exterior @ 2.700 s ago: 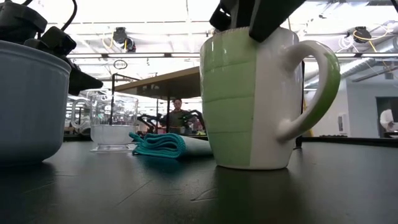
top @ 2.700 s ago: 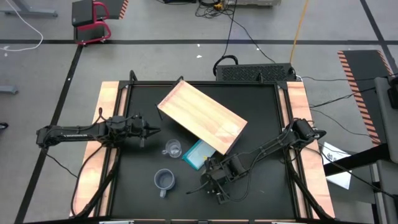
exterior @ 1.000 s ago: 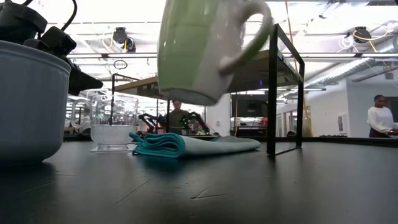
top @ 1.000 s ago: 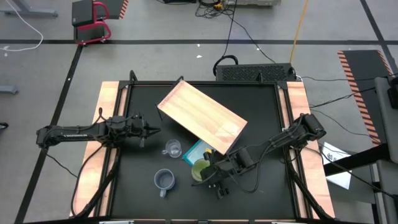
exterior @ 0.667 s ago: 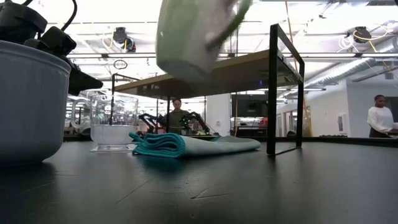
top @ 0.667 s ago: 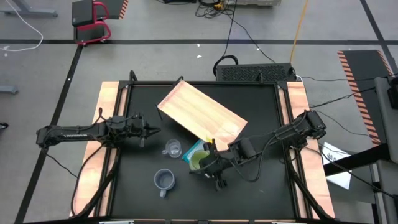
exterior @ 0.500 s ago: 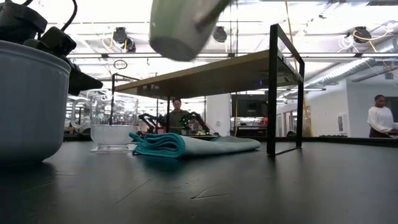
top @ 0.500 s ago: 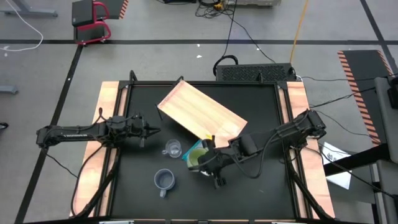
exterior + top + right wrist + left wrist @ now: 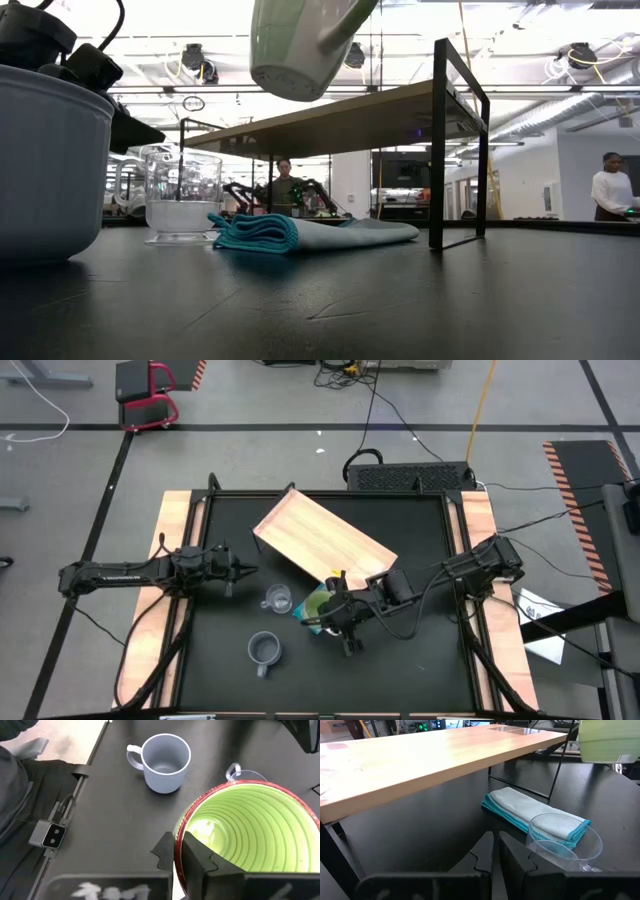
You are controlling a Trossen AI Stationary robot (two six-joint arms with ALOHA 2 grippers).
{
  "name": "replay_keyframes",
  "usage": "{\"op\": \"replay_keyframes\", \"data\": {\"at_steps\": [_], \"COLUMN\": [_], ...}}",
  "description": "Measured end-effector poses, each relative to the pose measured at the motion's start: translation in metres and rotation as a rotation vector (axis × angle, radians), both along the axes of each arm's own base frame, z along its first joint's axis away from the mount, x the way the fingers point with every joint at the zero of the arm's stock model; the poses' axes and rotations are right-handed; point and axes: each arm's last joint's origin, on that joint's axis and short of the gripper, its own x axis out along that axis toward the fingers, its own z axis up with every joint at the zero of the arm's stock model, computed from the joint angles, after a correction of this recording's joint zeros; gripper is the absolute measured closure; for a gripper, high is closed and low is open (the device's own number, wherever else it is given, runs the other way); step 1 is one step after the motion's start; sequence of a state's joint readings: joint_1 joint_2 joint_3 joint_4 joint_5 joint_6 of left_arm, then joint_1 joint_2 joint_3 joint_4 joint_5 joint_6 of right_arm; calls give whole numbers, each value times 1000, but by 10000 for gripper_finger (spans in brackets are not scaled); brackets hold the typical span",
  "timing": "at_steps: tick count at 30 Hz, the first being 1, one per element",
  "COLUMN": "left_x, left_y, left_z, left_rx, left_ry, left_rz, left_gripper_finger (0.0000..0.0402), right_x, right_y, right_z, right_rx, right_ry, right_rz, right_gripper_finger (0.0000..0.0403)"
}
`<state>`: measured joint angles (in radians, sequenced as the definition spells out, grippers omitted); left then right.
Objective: Stack small to large cups/mugs on shelf
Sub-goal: Put the green mug on the shelf
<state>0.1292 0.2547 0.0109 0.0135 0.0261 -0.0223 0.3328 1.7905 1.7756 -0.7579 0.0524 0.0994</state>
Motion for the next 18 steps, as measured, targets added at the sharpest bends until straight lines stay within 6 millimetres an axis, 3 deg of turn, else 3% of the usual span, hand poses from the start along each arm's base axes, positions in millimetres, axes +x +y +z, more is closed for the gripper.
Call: {"op": "replay_keyframes", "data": {"at_steps": [5, 9, 18], "left_x": [0, 0, 0], "left_y": [0, 0, 0], "left_z": [0, 0, 0], "left_rx": [0, 13, 26], "left_ry": [1, 2, 4], "left_rz": [0, -3, -5], "left_gripper_finger": [371, 371, 371], "right_x": [3, 8, 9], "right_y": [-6, -27, -66], "right_z": [0, 1, 33], "right_rx": [2, 10, -7], "right_ry": [-4, 2, -1], "right_rz": [-18, -79, -155], "right_gripper_finger": [397, 397, 397]}}
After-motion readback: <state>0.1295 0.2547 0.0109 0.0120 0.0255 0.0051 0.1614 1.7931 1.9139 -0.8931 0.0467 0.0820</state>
